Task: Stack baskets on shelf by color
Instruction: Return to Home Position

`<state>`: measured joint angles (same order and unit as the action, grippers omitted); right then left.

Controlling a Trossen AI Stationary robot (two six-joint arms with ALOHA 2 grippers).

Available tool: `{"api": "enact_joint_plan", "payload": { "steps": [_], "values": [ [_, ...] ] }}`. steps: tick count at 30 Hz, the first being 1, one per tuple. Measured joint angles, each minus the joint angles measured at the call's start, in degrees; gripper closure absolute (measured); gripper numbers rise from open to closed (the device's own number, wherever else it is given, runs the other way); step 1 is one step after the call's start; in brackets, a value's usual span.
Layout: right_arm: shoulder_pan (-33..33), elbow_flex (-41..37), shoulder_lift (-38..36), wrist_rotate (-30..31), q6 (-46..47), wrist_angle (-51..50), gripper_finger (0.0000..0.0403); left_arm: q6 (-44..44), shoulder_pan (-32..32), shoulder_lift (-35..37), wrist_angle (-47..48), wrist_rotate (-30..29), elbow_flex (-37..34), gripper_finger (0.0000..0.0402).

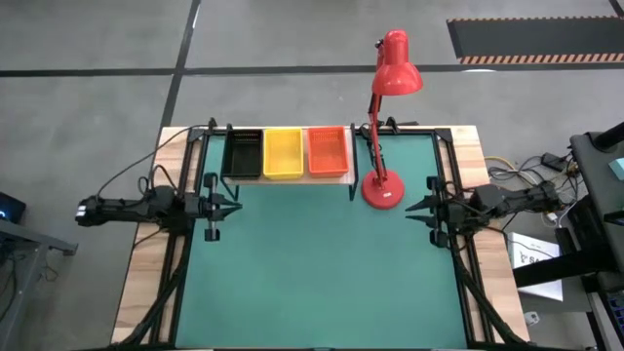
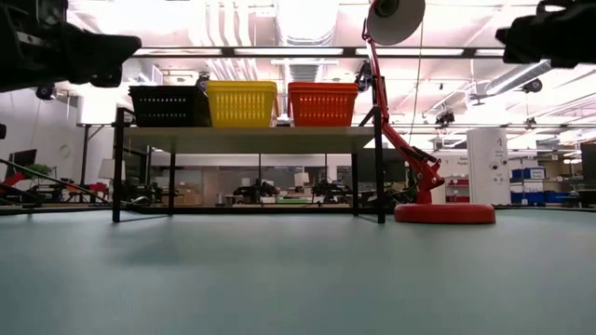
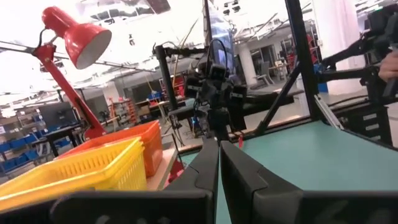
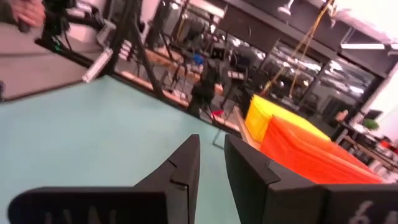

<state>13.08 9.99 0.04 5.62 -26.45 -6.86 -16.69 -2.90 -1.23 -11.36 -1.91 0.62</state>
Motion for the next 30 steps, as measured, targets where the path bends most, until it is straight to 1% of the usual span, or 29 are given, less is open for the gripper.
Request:
{"api": "enact_joint_plan", "payload": {
  "steps": [6, 11, 13, 16, 17, 22, 26, 30],
  "values": [
    [0.0, -0.6, 0.9, 0.8, -0.5, -0.1, 0.0335, 1.1, 0.0, -0.6, -0.3, 0.0, -0.1, 0.0401],
    [0.0, -3.7, 0.0, 0.9, -0.5, 0.6, 0.0335, 2.9, 0.0, -1.2, 0.6, 0.4, -0.2, 0.0401],
    [0.0, -5.6, 0.0, 0.9, -0.5, 2.3, 0.0335, 2.9, 0.0, -1.5, 0.2, 0.4, -0.2, 0.0401],
    [0.0, -9.3, 0.1, 1.0, -0.2, 8.7, 0.0335, 2.8, 0.0, -1.6, -0.1, 0.4, -0.2, 0.0401],
    [0.0, -9.3, 0.0, 1.0, 0.3, 8.7, 0.0335, 2.8, 0.0, -1.7, 0.1, 0.4, -0.2, 0.0401],
    [0.0, -9.3, 1.7, 0.4, 9.5, 8.9, 0.0335, 2.6, 0.0, -2.6, 1.2, 0.3, -0.2, 0.0401],
    [0.0, -9.3, 2.0, 0.4, 19.2, 8.9, 0.0335, 2.8, 0.0, -3.4, 1.2, 0.0, -0.3, 0.0401],
    [0.0, -9.3, 2.0, 0.4, 24.5, 8.9, 0.0335, 2.8, 0.0, -3.8, 1.2, 0.0, -0.3, 0.0401]
  ]
}}
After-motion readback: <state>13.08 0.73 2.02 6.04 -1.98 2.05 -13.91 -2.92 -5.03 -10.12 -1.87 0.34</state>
